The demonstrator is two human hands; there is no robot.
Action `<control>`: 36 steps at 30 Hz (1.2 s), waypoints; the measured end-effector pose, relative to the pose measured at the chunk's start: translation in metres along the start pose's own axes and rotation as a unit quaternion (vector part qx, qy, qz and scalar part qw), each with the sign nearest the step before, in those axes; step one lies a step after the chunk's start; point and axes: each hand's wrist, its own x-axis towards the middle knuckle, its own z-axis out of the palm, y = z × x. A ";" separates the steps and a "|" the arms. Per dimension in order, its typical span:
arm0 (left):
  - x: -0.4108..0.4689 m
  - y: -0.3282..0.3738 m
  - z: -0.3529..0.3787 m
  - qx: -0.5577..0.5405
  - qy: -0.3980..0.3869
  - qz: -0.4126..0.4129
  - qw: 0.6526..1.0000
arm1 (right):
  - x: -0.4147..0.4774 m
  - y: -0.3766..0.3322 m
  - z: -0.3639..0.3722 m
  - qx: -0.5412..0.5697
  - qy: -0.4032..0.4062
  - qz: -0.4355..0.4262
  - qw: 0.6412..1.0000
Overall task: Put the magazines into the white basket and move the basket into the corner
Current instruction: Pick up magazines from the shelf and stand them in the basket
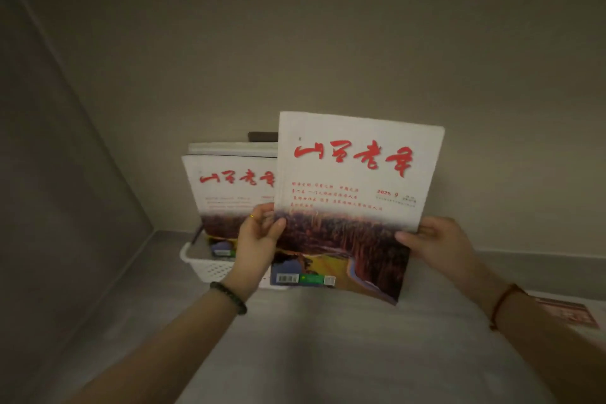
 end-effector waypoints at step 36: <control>0.091 -0.089 -0.136 0.072 0.173 -0.067 0.980 | 0.067 0.013 0.205 0.017 0.107 0.085 0.990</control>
